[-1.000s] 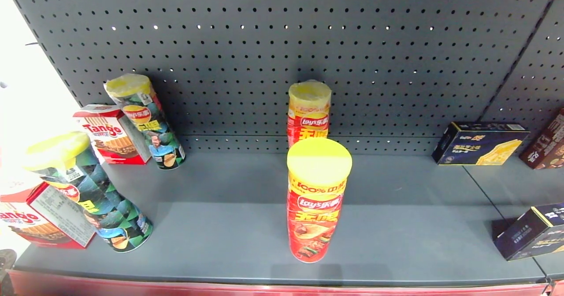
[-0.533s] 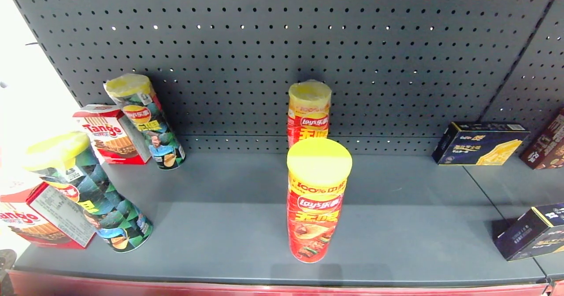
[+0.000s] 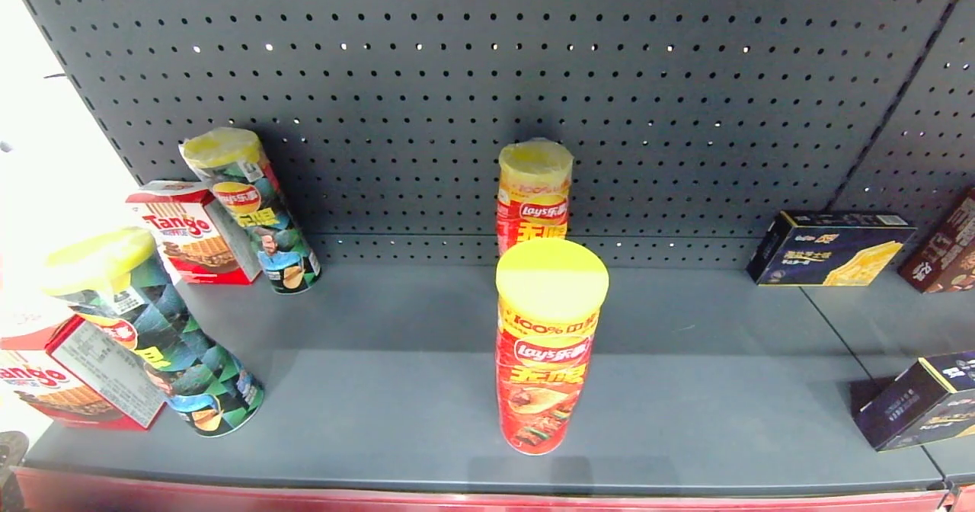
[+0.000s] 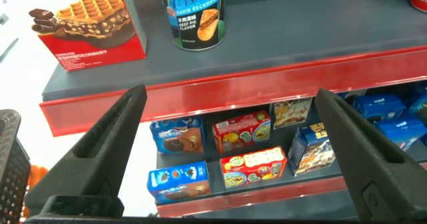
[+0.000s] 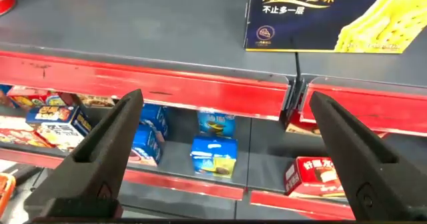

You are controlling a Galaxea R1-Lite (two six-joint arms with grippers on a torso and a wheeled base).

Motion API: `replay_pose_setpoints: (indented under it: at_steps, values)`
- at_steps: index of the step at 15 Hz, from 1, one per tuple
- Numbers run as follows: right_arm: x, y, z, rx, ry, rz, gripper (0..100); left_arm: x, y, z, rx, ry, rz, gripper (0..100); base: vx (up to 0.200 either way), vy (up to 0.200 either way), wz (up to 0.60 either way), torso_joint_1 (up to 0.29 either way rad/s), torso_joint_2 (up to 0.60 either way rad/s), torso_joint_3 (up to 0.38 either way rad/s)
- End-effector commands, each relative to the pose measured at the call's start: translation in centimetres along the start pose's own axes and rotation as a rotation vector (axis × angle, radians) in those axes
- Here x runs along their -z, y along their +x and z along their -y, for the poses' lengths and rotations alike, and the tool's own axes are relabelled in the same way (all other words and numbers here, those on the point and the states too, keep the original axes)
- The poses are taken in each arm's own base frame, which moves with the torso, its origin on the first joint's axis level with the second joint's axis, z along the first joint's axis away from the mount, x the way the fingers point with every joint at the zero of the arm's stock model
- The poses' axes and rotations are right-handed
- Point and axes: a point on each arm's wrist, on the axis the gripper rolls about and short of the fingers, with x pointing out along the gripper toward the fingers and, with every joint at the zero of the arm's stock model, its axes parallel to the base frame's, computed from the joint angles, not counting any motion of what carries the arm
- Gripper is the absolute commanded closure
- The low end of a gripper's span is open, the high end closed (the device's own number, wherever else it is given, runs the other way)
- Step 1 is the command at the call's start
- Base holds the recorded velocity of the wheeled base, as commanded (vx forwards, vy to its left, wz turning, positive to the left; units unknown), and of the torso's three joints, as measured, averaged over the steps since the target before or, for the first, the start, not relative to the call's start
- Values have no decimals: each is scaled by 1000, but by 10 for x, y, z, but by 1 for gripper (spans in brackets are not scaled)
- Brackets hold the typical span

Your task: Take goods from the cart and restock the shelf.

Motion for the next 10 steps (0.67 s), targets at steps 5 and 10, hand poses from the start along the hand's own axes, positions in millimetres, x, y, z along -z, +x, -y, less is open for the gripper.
replay_pose_setpoints:
  at_steps: [5,10]
  values:
    - [2,-7,-4,198,16,93,0,0,0,0,-3,4,-1,0,0,0,0,0,0,0]
    - [2,-7,-4,200,16,93,0,0,0,0,2,9,1,0,0,0,0,0,0,0]
